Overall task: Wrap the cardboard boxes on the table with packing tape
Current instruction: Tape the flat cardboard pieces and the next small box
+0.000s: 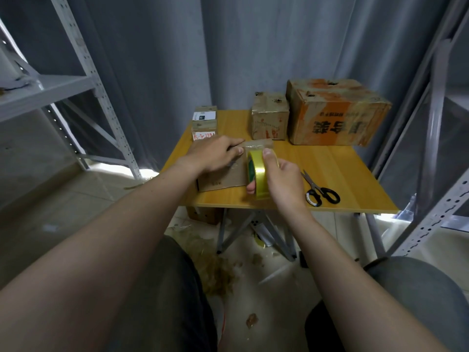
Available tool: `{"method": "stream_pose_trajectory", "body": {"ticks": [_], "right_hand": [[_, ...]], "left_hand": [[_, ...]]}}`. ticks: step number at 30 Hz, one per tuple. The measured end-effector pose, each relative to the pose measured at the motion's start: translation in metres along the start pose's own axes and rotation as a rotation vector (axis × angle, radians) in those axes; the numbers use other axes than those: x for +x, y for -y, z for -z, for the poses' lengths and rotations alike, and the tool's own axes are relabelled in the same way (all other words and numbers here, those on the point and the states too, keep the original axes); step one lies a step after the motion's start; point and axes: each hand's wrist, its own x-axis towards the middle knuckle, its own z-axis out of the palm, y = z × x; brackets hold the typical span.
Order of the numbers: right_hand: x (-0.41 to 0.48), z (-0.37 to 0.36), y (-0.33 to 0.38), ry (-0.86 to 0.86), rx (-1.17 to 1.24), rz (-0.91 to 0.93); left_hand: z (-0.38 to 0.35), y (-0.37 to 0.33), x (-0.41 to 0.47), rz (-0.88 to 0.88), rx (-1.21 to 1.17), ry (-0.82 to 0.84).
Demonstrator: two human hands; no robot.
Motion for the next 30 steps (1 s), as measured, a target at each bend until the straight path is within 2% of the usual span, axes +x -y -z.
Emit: {"method": "stream_pose_trajectory", "body": {"ticks": [5,12,17,20,22,24,28,30], "right_hand": [[-0.002,0.0,-0.007,-0.007,-0.026,-0.016],[-0.013,0.008,-0.013,0.051,0.071,-0.095],[-0.021,0.013,-0.01,0.135,0.272,-0.006],[-0.022,0.012,-0.017,0.165,0.288,0.083],[-0.016,0.009,-0.018,0.154,0.296,0.059],[-0.008,0.005,-0.018,0.147,0.28,-0.001],[0.008,-0.003,-0.018,0.165,0.237,-0.075],[0.014,-0.003,-0.017,0.14,0.248,-0.065]], "left_hand": [[-0.001,0.001,-0.001,0.006,0.023,0.01],[-0.001,0.0,0.0,0.031,0.003,-0.007],[0.003,0.0,0.004,0.06,-0.007,0.012],[0.002,0.0,0.007,0.088,-0.022,0.013],[-0.002,-0.001,0.011,0.121,0.009,0.007],[-0.008,-0.002,0.015,0.156,-0.011,-0.036],[-0.018,0.003,0.019,0.149,-0.367,-0.324],[-0.022,0.01,0.019,0.092,-0.352,-0.317]]}}
